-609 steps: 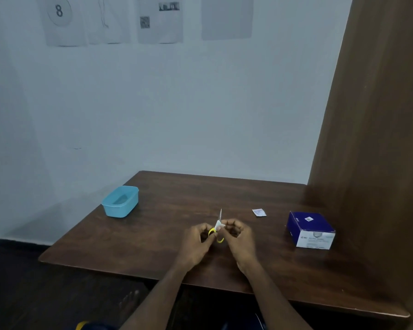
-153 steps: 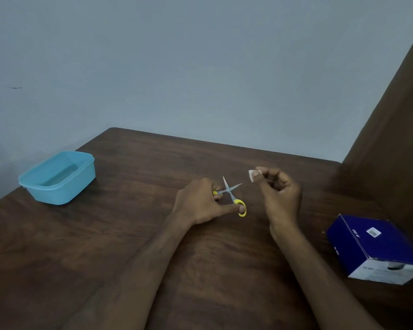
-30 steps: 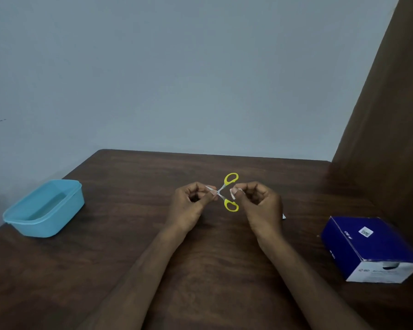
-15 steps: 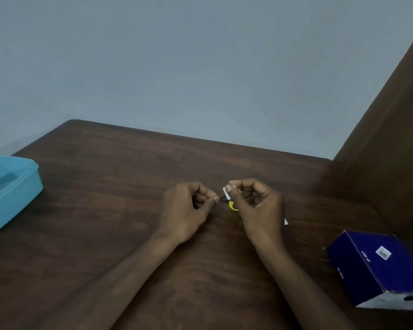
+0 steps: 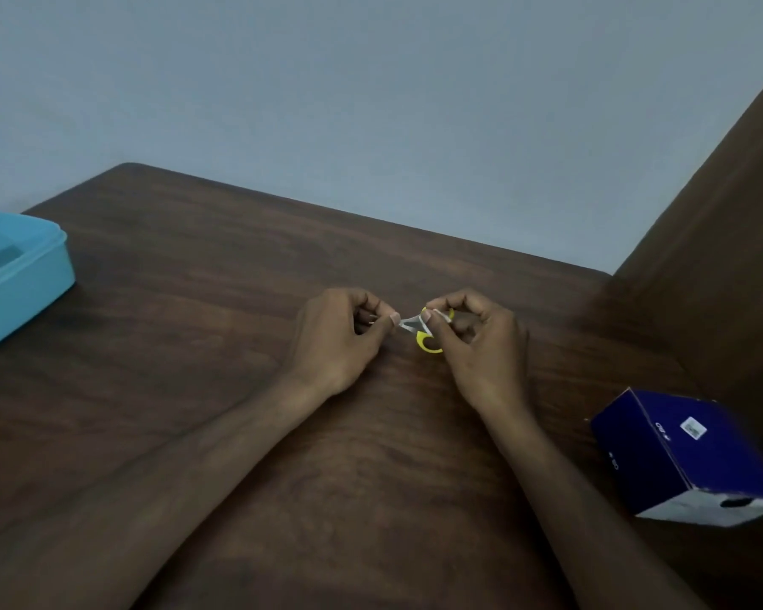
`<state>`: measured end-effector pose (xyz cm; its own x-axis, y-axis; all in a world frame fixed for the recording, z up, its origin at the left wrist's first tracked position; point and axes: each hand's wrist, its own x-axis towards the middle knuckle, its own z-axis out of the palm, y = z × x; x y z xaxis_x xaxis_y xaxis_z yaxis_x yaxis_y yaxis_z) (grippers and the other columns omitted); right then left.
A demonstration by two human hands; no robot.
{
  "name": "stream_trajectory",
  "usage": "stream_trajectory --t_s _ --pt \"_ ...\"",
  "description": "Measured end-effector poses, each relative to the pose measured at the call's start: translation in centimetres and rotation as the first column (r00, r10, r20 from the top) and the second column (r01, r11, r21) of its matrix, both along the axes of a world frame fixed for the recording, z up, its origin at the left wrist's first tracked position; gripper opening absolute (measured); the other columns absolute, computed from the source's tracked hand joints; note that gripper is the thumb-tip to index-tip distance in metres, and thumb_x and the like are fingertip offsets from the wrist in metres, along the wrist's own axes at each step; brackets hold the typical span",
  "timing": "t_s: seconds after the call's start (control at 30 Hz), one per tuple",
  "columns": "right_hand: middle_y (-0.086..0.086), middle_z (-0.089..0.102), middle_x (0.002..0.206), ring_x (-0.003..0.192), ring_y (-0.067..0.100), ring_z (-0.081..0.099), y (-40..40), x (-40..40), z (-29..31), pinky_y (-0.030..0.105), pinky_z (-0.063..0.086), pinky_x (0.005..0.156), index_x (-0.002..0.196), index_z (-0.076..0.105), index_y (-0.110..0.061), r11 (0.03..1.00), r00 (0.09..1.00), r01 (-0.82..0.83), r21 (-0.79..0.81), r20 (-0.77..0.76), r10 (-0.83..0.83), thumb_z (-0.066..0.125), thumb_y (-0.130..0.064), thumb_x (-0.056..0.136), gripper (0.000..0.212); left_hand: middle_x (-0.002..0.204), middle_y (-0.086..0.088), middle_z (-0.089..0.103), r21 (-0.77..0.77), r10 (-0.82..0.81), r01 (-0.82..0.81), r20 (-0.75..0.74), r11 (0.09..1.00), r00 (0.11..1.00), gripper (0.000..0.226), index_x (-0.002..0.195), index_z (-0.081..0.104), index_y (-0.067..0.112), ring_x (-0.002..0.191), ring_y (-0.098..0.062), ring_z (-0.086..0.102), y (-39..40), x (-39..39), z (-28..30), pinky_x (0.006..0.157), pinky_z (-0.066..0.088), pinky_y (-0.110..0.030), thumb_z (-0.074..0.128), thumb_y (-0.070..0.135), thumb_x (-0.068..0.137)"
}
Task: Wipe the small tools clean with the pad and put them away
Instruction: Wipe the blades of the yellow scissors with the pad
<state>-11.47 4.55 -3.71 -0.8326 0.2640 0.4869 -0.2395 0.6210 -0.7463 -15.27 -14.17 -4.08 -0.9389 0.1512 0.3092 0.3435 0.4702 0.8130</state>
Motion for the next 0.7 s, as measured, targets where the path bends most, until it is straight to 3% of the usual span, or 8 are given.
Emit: stream_trajectory --t_s 0.1,0.17,0.3,0.4,0.53,0.7 --pt "-0.011 0.078 0.075 0.067 0.009 0.077 0.1 -0.1 -0.1 0.045 0.064 0.070 0.087 0.077 -0.027 0.999 1.000 0.002 -0.036 0.009 -0.001 0.084 -0.026 0.090 0.008 0.081 0.018 0.078 -0.059 -0.062 0.059 -0.051 0.997 0.997 0.004 0.092 0.082 0.034 0.075 0.005 0.071 -0.3 0.3 0.1 0.072 0.057 -0.024 0.079 0.035 0.094" --pt "-0.009 0.079 0.080 0.070 0.010 0.078 0.2 -0.3 -0.2 0.049 0.065 0.069 0.087 0.078 -0.028 0.998 1.000 0.015 -0.059 0.001 -0.015 0.085 -0.025 0.089 0.008 0.082 0.019 0.077 -0.159 -0.127 0.110 -0.100 0.981 0.987 0.007 0.098 0.083 0.037 0.074 0.006 0.070 -0.5 0.6 0.2 0.069 0.055 -0.023 0.079 0.035 0.093" --pt "-0.013 0.080 0.089 0.075 0.006 0.077 -0.3 -0.2 0.1 0.042 0.065 0.069 0.087 0.079 -0.025 0.998 0.999 0.020 -0.059 -0.042 -0.022 0.085 -0.021 0.089 0.008 0.083 0.010 0.076 -0.340 -0.126 0.047 -0.213 0.939 0.969 0.010 0.100 0.082 0.034 0.077 -0.009 0.068 -0.5 1.0 0.5 0.063 0.050 -0.030 0.075 0.038 0.094" --pt "-0.019 0.076 0.078 0.066 0.007 0.073 -0.2 -0.2 0.2 0.031 0.059 0.065 0.084 0.078 -0.028 0.998 0.997 0.064 0.012 -0.040 -0.064 0.085 -0.027 0.089 0.009 0.092 0.009 0.071 -0.456 -0.138 -0.030 -0.332 0.890 0.933 0.013 0.107 0.077 0.037 0.093 -0.020 0.061 -0.6 1.1 0.6 0.067 0.051 -0.036 0.067 0.040 0.098" --pt "-0.024 0.076 0.080 0.071 0.005 0.074 0.0 -0.1 0.2 0.035 0.061 0.071 0.083 0.078 -0.031 0.996 0.996 0.089 0.032 -0.027 -0.088 0.085 -0.031 0.088 0.008 0.104 0.014 0.067 -0.559 -0.127 -0.087 -0.333 0.825 0.934 0.020 0.118 0.072 0.040 0.107 -0.017 0.049 -1.2 1.2 1.3 0.064 0.051 -0.034 0.060 0.046 0.103" --pt "-0.020 0.077 0.077 0.071 0.000 0.074 -0.3 0.0 0.2 0.033 0.064 0.069 0.084 0.080 -0.026 0.998 0.998 0.060 -0.031 -0.015 -0.061 0.086 -0.021 0.088 0.009 0.109 0.013 0.067 -0.676 -0.128 -0.112 -0.295 0.728 0.947 0.035 0.116 0.074 0.029 0.117 -0.012 0.045 -1.1 1.1 2.0 0.064 0.037 -0.030 0.049 0.052 0.107"
